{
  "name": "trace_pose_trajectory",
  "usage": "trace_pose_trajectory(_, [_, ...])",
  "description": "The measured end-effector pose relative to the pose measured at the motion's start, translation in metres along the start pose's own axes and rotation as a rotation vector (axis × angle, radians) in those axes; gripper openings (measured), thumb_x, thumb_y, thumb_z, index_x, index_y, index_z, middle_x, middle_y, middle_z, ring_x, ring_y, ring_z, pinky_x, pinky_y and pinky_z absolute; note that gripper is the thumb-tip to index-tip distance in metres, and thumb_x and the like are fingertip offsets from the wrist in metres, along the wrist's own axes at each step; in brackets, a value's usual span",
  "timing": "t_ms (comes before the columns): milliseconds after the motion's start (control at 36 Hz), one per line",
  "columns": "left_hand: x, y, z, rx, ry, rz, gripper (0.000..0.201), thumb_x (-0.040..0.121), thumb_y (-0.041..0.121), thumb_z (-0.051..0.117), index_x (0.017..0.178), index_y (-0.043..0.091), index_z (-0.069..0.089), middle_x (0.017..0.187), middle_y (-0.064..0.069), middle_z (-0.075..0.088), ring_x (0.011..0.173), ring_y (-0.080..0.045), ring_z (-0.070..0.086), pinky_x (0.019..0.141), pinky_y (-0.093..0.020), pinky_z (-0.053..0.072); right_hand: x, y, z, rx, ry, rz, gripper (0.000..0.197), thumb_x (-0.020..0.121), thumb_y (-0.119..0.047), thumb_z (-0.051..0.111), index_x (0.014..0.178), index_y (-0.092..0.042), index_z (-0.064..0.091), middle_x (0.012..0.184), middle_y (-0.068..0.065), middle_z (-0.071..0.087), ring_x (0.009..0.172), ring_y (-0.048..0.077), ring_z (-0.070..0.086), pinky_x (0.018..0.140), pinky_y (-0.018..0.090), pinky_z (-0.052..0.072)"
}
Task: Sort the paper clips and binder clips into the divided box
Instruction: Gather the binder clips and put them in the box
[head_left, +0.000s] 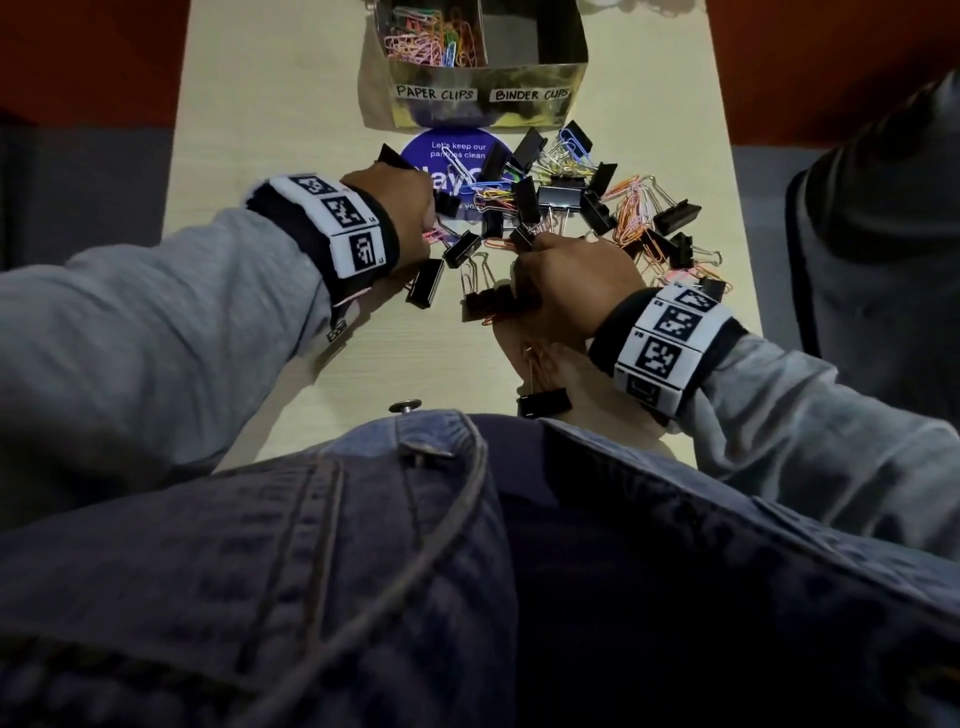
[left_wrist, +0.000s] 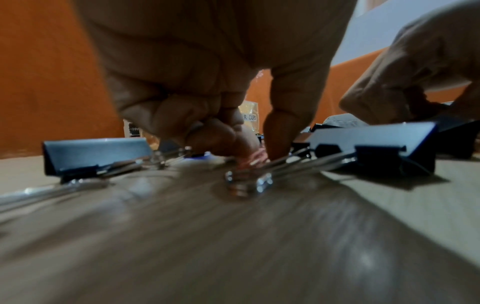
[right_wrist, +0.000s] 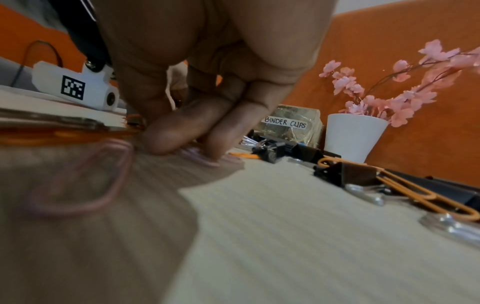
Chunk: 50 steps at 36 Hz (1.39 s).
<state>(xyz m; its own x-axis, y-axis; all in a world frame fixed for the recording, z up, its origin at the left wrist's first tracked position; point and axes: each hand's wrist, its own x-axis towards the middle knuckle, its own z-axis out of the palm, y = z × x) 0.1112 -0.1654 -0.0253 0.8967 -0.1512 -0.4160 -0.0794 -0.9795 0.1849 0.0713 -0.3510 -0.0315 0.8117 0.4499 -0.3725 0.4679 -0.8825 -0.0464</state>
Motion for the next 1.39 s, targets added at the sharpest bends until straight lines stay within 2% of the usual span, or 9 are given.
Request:
trace_pose_trajectory(139, [-0.004, 0.005, 0.0, 0.046, 0.029, 0.039, 0.014, 0.083, 0.016, 0.067, 0.097, 0.017, 0.066, 0.105, -0.009, 0.065, 0.1, -0.03, 0.059, 0.08, -0.034, 0.045, 0.001, -0.003, 0.001, -0.009, -0.015, 0.009, 0.031, 0.088, -0.034, 0.057, 0.112, -0.014, 0.06, 0.117, 0.008, 0.055, 0.105, 0.034, 0.058, 0.078, 0.039, 0.048])
trace_pose_trajectory(389, [-0.008, 0.014, 0.003, 0.169, -0.017, 0.126, 0.015, 0.087, 0.017, 0.059, 0.099, 0.013, 0.053, 0.09, -0.008, 0.055, 0.091, -0.031, 0.056, 0.072, -0.033, 0.041, -0.01, 0.0, 0.006, -0.131, 0.038, -0.044, 0.035, 0.091, -0.036, 0.048, 0.114, -0.01, 0.056, 0.112, 0.01, 0.058, 0.094, 0.035, 0.062, 0.064, 0.035, 0.041])
trace_pose_trajectory(500, [-0.01, 0.013, 0.005, 0.109, -0.053, 0.137, 0.016, 0.086, 0.018, 0.06, 0.101, 0.011, 0.057, 0.097, -0.008, 0.063, 0.09, -0.03, 0.057, 0.075, -0.032, 0.043, -0.009, 0.003, -0.005, -0.082, -0.083, -0.042, 0.03, 0.086, -0.036, 0.054, 0.105, -0.014, 0.061, 0.109, 0.007, 0.059, 0.099, 0.03, 0.06, 0.075, 0.038, 0.051])
trace_pose_trajectory(611, [-0.011, 0.012, 0.004, 0.061, -0.057, 0.145, 0.014, 0.088, 0.015, 0.057, 0.101, 0.011, 0.059, 0.096, -0.007, 0.063, 0.086, -0.026, 0.055, 0.072, -0.03, 0.039, -0.004, 0.0, -0.01, -0.104, -0.175, -0.046, 0.026, 0.084, -0.035, 0.056, 0.099, -0.015, 0.063, 0.102, 0.007, 0.063, 0.091, 0.028, 0.061, 0.071, 0.035, 0.049])
trace_pose_trajectory(778, [-0.013, 0.011, 0.003, -0.182, -0.002, 0.132, 0.015, 0.087, 0.01, 0.056, 0.095, 0.018, 0.066, 0.08, 0.006, 0.058, 0.086, -0.017, 0.055, 0.074, -0.026, 0.039, -0.011, -0.001, 0.004, -0.176, 0.004, -0.096, 0.034, 0.091, -0.041, 0.046, 0.108, -0.014, 0.06, 0.106, 0.008, 0.062, 0.09, 0.032, 0.063, 0.063, 0.032, 0.04])
trace_pose_trajectory(833, [-0.014, 0.013, 0.003, -0.199, -0.032, 0.163, 0.015, 0.089, 0.011, 0.053, 0.097, 0.012, 0.066, 0.088, -0.001, 0.063, 0.088, -0.02, 0.057, 0.072, -0.027, 0.039, -0.013, -0.001, 0.006, -0.171, 0.037, -0.1, 0.034, 0.092, -0.041, 0.046, 0.109, -0.014, 0.059, 0.106, 0.007, 0.062, 0.09, 0.031, 0.063, 0.062, 0.032, 0.04])
trace_pose_trajectory(1139, [-0.013, 0.022, 0.01, -0.075, -0.067, 0.281, 0.014, 0.096, 0.022, 0.036, 0.094, 0.018, 0.049, 0.097, -0.01, 0.066, 0.089, -0.03, 0.06, 0.082, -0.04, 0.05, -0.015, 0.02, -0.01, 0.216, 0.0, 0.116, 0.023, 0.087, -0.034, 0.06, 0.086, -0.012, 0.067, 0.089, 0.01, 0.068, 0.086, 0.031, 0.061, 0.069, 0.032, 0.045])
trace_pose_trajectory(1278, [-0.014, 0.036, 0.013, 0.138, -0.031, 0.377, 0.023, 0.095, 0.041, 0.046, 0.11, 0.024, 0.05, 0.095, -0.001, 0.062, 0.083, -0.021, 0.053, 0.068, -0.029, 0.037, -0.024, 0.03, -0.01, 0.118, -0.008, 0.099, 0.014, 0.088, -0.027, 0.06, 0.095, -0.018, 0.067, 0.1, 0.007, 0.066, 0.095, 0.031, 0.061, 0.072, 0.031, 0.044])
trace_pose_trajectory(1389, [-0.009, 0.058, 0.02, 0.323, -0.065, 0.432, 0.037, 0.087, 0.047, 0.058, 0.113, 0.021, 0.048, 0.103, -0.005, 0.063, 0.091, -0.026, 0.056, 0.068, -0.032, 0.039, -0.037, 0.032, -0.005, -0.068, -0.041, 0.054, 0.028, 0.086, -0.031, 0.058, 0.111, -0.02, 0.058, 0.114, 0.003, 0.056, 0.1, 0.027, 0.058, 0.07, 0.032, 0.044])
